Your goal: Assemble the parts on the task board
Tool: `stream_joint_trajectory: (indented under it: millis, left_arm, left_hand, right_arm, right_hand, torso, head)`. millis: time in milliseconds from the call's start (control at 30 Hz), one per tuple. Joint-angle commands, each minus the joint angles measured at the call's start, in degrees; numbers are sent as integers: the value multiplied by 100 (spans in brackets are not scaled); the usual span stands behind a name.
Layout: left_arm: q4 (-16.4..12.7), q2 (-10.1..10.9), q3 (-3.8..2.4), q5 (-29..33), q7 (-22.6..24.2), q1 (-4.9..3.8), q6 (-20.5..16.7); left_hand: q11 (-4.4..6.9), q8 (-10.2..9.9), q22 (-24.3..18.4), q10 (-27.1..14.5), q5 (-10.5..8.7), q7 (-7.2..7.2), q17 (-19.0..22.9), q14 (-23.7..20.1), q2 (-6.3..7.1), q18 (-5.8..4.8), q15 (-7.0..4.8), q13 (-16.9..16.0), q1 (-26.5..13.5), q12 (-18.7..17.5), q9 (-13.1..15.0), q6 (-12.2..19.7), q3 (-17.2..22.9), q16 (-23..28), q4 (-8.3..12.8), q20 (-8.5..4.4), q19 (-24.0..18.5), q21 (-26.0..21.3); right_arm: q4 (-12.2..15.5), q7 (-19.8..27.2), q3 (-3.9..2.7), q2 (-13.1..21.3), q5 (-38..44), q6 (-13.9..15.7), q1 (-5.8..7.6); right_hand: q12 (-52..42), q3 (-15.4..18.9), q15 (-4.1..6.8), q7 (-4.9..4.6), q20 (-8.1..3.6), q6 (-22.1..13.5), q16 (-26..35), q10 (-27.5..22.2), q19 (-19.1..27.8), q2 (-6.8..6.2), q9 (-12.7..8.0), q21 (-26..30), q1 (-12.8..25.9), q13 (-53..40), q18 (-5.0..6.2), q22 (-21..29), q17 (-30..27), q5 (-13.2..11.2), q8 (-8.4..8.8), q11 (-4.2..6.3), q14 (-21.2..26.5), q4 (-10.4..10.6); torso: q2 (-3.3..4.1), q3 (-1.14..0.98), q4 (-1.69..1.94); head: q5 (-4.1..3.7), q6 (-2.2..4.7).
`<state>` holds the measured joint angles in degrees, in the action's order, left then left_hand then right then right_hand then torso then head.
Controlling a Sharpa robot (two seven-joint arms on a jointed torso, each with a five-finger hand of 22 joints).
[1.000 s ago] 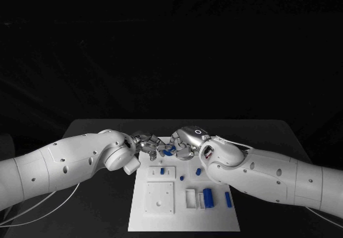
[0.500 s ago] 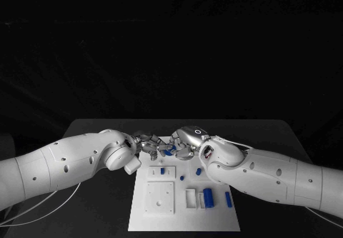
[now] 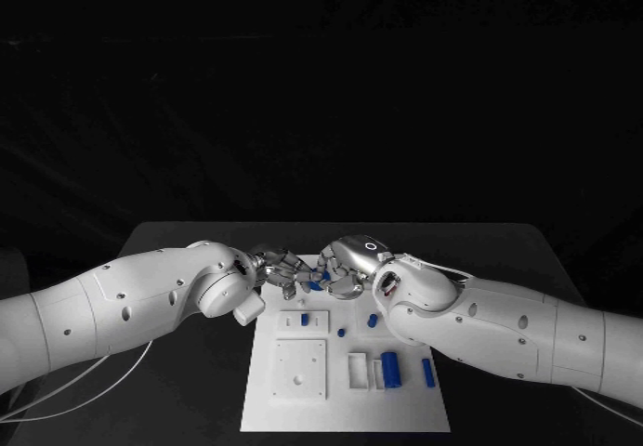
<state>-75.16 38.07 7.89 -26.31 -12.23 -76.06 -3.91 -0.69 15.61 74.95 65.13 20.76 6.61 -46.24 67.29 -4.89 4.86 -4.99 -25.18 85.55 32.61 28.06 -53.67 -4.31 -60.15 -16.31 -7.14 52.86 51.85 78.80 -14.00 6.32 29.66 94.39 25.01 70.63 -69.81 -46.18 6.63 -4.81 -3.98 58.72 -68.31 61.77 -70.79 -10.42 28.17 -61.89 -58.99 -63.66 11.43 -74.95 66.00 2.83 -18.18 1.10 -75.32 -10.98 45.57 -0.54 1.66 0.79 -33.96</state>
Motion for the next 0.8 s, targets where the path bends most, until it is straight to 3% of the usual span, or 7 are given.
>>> stream_joint_trajectory:
  millis: [33,300,567,600,633,700,800]
  left_arm:
    - [-12,-26,-4,140,104,-3,75]
    - [0,-20,-4,202,143,-1,7]
    - [18,-10,0,487,198,3,-124]
    - [17,-10,1,557,197,3,-117]
    - [15,-12,3,633,193,3,-120]
    - [11,-13,8,758,193,3,-117]
    - [-8,-9,15,818,211,2,-119]
  left_hand:
    - [10,52,29,84,144,3,-13,-26,-73,-2,-64,-2,157,-27,42,-115,-70,20,15,-344,-1,-27]
    - [70,153,71,326,199,-76,-45,1,-290,-35,-121,33,551,-150,122,-331,-256,14,-7,-382,13,-32]
    - [126,254,81,518,300,-142,-57,-11,-396,-66,-160,14,635,-190,239,-518,-412,33,-18,-405,-5,-64]
    - [134,262,62,550,73,-151,-53,-37,-309,-81,-167,14,705,-212,266,-537,-202,54,-45,-401,-24,-105]
    - [128,257,24,585,-661,-140,-55,-56,-138,-119,-164,24,728,-259,298,-537,436,69,-86,-379,-28,-167]
    - [143,243,89,663,-614,-157,-77,-70,282,-149,-151,3,193,-330,372,-587,1516,65,-14,-410,-55,-171]
    - [141,260,122,683,-328,-175,-100,-117,398,-160,-162,-43,13,-336,447,-605,1770,61,90,-431,-127,-146]
  right_arm:
    - [-1,26,-2,-9,14,-7,0]
    - [-33,32,-1,-15,-19,-35,-1]
    - [-124,86,0,-43,-248,76,0]
    - [-141,86,0,-48,-274,62,0]
    - [-156,96,0,-50,-300,52,0]
    - [-167,105,0,-51,-337,44,0]
    - [-169,122,0,-52,-358,44,0]
  right_hand:
    - [33,-27,49,-49,-32,63,36,31,-6,-53,-1,-2,13,8,357,-59,-3,10,-25,-6,5,6]
    - [35,-29,48,-51,-34,54,38,29,-6,-64,-2,0,10,8,357,-58,-3,10,-21,-8,5,7]
    - [123,-61,-52,-177,-51,-409,110,-83,44,-303,-94,79,8,27,357,-32,-18,0,223,-118,70,95]
    - [162,-68,-97,-224,-51,-589,132,-130,67,-383,-133,107,31,42,357,-21,-23,-5,318,-171,97,141]
    - [193,-47,-132,-266,-47,-696,152,-169,89,-469,-156,131,77,56,357,-13,-28,-7,373,-210,125,181]
    - [231,32,-185,-332,-40,-834,178,-226,123,-583,-182,161,159,72,357,-6,-32,-5,441,-265,167,225]
    - [255,155,-258,-399,-41,-961,200,-298,167,-609,-196,202,189,85,357,2,-29,-2,490,-336,223,256]
  torso:
    - [1,1,-4]
    - [-1,0,1]
    - [-2,3,0]
    - [-3,2,0]
    - [-3,2,-2]
    - [-5,1,-1]
    - [-6,0,-1]
  head:
    - [1,-4]
    - [-2,-11]
    - [7,-13]
    - [10,-14]
    - [16,-6]
    - [18,-3]
    - [15,2]
